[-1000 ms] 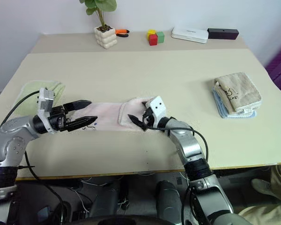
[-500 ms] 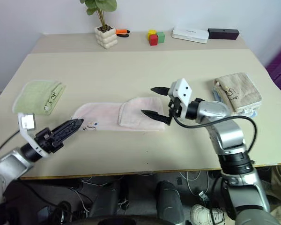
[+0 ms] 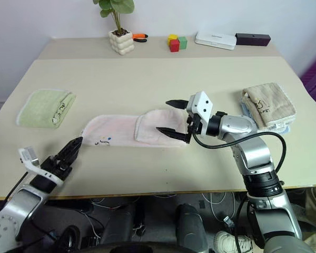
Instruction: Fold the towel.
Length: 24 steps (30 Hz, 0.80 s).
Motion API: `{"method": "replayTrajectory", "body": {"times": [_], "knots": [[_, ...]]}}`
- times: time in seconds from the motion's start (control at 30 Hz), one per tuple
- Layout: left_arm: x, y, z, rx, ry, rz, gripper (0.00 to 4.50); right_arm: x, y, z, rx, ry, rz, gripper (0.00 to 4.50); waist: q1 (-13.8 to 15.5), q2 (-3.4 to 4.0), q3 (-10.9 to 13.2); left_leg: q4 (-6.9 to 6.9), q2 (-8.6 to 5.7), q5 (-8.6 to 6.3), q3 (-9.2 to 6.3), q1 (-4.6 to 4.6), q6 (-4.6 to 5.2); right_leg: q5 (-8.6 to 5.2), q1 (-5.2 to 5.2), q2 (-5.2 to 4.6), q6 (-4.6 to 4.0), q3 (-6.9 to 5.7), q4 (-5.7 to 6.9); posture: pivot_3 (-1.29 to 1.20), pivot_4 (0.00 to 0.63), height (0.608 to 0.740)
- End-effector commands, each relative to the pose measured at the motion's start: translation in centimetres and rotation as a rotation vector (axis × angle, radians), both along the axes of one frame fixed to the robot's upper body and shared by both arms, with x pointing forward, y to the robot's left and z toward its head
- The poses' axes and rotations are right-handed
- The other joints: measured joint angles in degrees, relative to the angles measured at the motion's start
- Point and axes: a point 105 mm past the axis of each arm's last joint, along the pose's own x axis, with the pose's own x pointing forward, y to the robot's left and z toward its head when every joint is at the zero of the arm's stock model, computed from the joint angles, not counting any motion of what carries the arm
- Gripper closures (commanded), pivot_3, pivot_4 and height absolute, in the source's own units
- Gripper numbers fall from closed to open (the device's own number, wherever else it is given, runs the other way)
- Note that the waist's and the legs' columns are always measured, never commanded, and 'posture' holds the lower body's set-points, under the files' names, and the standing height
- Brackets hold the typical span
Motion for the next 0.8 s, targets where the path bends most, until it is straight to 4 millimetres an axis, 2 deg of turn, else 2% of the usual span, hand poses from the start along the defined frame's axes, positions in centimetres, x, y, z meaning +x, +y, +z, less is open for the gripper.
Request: {"method": "replayTrajectory", "body": {"times": [0.03, 0.13, 0.2, 0.23, 0.47, 0.67, 0.8], "knots": [[0.7, -0.3, -0.2, -0.049, 0.029, -0.005, 0.0, 0.0, 0.3, 1.0, 0.023, -0.043, 0.004, 0.05, -0.06, 0.0, 0.0, -0.01, 0.0, 0.0, 0.0, 0.0, 0.0, 0.0, 0.0, 0.0, 0.0, 0.0, 0.02, 0.0, 0.15, 0.74], [1.5, -1.8, -1.1, -0.078, 0.103, -0.084, 0.0, -0.1, 0.5, 1.0, 0.03, -0.042, -0.004, 0.05, 0.14, 0.03, -0.02, 0.0, 0.0, 0.01, 0.0, 0.02, 0.0, 0.07, 0.01, 0.01, 0.13, -0.01, 0.04, 0.0, 0.15, 0.74], [1.9, -2.4, -1.2, -0.073, 0.111, -0.11, 0.54, -0.1, 0.5, 0.9, 0.026, -0.046, -0.017, 0.0, 0.41, 0.04, -0.03, 0.03, -0.02, 0.01, 0.0, 0.03, 0.0, 0.07, 0.04, 0.01, 0.12, -0.01, 0.04, 0.0, 0.15, 0.74], [2.0, -2.5, -1.3, -0.067, 0.117, -0.115, 0.9, -0.1, 0.4, 1.0, 0.027, -0.048, -0.022, 0.0, 0.49, 0.04, -0.03, 0.04, -0.02, 0.0, 0.01, 0.02, 0.0, 0.06, 0.04, 0.01, 0.1, -0.01, 0.03, 0.0, 0.15, 0.74], [3.2, -2.8, -0.3, -0.091, 0.084, -0.14, 4.39, 0.4, -0.3, 1.0, 0.022, -0.054, -0.079, 0.0, 1.24, 0.07, -0.05, 0.05, -0.02, 0.0, 0.03, 0.03, 0.0, 0.04, 0.03, 0.01, 0.07, -0.01, 0.04, 0.0, 0.15, 0.74], [3.7, -2.1, 1.7, -0.048, -0.025, -0.119, 4.48, 0.7, -0.9, 0.6, 0.006, -0.052, -0.113, 0.0, 1.12, 0.05, -0.04, 0.04, -0.02, 0.0, 0.01, 0.0, 0.0, 0.03, 0.01, 0.01, -0.01, -0.01, 0.02, 0.0, 0.15, 0.74], [3.8, -3.3, 4.6, 0.042, -0.164, -0.187, 4.48, 0.9, -2.2, 0.3, -0.021, -0.046, -0.145, 0.0, 1.2, 0.02, -0.02, 0.04, -0.02, 0.0, 0.18, -0.01, -0.01, 0.03, -0.01, 0.02, -0.02, -0.01, 0.02, 0.0, 0.15, 0.74]]}}
